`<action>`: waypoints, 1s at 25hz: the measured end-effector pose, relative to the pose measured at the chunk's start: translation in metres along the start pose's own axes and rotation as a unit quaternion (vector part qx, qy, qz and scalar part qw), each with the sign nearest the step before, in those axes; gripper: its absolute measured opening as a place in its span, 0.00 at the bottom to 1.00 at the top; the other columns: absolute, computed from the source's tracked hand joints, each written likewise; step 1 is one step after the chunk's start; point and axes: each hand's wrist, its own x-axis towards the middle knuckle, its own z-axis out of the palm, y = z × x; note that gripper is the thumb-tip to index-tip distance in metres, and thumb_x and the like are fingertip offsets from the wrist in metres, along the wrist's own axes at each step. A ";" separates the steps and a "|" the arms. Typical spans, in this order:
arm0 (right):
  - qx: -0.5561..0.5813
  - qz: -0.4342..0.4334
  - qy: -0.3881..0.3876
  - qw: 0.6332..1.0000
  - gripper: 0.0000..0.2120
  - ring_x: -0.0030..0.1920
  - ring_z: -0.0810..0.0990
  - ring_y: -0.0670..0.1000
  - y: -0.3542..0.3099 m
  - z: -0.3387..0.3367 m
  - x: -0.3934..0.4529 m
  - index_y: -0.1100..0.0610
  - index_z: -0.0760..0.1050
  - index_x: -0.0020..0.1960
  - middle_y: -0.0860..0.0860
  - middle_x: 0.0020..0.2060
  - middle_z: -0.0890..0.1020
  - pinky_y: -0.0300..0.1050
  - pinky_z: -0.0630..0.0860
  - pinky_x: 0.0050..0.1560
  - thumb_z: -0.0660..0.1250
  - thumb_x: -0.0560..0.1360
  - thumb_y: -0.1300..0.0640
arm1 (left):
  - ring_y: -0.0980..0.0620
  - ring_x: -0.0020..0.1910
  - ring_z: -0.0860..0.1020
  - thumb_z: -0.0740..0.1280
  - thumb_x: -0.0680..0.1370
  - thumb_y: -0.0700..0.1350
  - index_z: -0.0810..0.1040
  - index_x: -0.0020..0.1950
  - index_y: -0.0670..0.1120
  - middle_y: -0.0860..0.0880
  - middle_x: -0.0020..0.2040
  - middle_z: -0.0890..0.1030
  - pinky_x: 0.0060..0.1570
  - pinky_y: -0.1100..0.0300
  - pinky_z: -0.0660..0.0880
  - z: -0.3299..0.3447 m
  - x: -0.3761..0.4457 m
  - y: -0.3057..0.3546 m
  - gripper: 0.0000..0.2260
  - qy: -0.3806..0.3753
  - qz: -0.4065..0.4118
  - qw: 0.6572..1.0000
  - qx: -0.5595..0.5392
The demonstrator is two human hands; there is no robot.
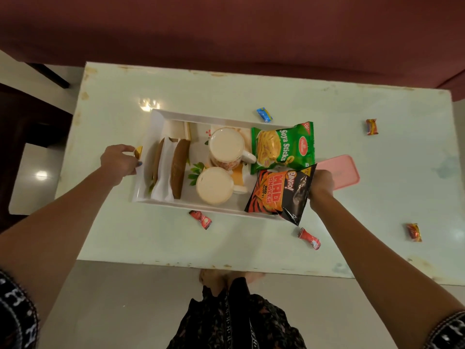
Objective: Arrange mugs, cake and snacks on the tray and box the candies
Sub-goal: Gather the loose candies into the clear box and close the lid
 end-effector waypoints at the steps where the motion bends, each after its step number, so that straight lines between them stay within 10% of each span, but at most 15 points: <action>1: -0.017 0.002 -0.003 1.000 0.18 0.37 0.70 0.58 0.000 -0.001 0.000 0.56 0.63 0.28 0.53 0.28 0.68 0.44 0.62 0.30 0.55 0.75 0.67 | 0.41 0.51 0.79 0.68 0.70 0.30 0.76 0.60 0.42 0.38 0.60 0.78 0.56 0.47 0.77 0.000 -0.005 -0.001 0.19 0.021 0.010 0.999 0.025; 6: -0.115 -0.049 -0.032 0.992 0.15 0.36 0.79 0.57 -0.007 -0.037 -0.002 0.57 0.74 0.29 0.55 0.29 0.78 0.47 0.77 0.36 0.63 0.73 0.67 | 0.42 0.56 0.78 0.63 0.71 0.32 0.76 0.59 0.42 0.41 0.57 0.80 0.55 0.53 0.74 -0.004 -0.065 -0.024 0.18 0.128 0.112 0.984 0.061; 9: -0.207 -0.126 0.070 0.968 0.07 0.48 0.81 0.57 -0.009 -0.059 -0.005 0.58 0.80 0.47 0.56 0.45 0.83 0.40 0.74 0.40 0.67 0.70 0.64 | 0.43 0.53 0.80 0.65 0.71 0.32 0.77 0.55 0.44 0.42 0.54 0.82 0.55 0.54 0.72 0.003 -0.115 -0.059 0.14 0.149 0.120 0.981 0.006; 12: -0.290 -0.149 0.064 0.943 0.29 0.66 0.68 0.61 -0.008 -0.066 0.003 0.52 0.68 0.66 0.58 0.66 0.69 0.57 0.75 0.56 0.73 0.68 0.57 | 0.58 0.39 0.81 0.67 0.71 0.31 0.78 0.47 0.49 0.43 0.49 0.82 0.51 0.47 0.76 0.030 -0.174 -0.093 0.13 0.060 0.094 0.991 -0.071; 16: -0.374 -0.160 -0.036 0.913 0.37 0.74 0.47 0.66 0.004 -0.060 0.019 0.42 0.58 0.72 0.57 0.76 0.43 0.70 0.67 0.62 0.73 0.69 0.52 | 0.53 0.39 0.80 0.69 0.72 0.33 0.78 0.44 0.53 0.50 0.44 0.83 0.41 0.58 0.76 0.087 -0.260 -0.122 0.14 -0.124 0.091 0.987 -0.040; 21: -0.372 -0.230 -0.003 0.899 0.21 0.72 0.55 0.63 0.032 -0.068 0.030 0.47 0.71 0.61 0.56 0.72 0.58 0.65 0.76 0.55 0.71 0.69 0.47 | 0.50 0.38 0.80 0.67 0.75 0.37 0.80 0.45 0.46 0.47 0.40 0.83 0.39 0.62 0.77 0.166 -0.331 -0.116 0.05 -0.292 0.033 0.954 -0.064; 25: -0.350 -0.268 -0.048 0.896 0.29 0.74 0.54 0.60 0.057 -0.097 0.034 0.46 0.71 0.61 0.56 0.72 0.58 0.61 0.76 0.54 0.76 0.62 0.46 | 0.49 0.38 0.79 0.65 0.77 0.39 0.78 0.46 0.43 0.43 0.43 0.81 0.41 0.57 0.78 0.233 -0.355 -0.075 0.03 -0.286 -0.062 0.942 -0.165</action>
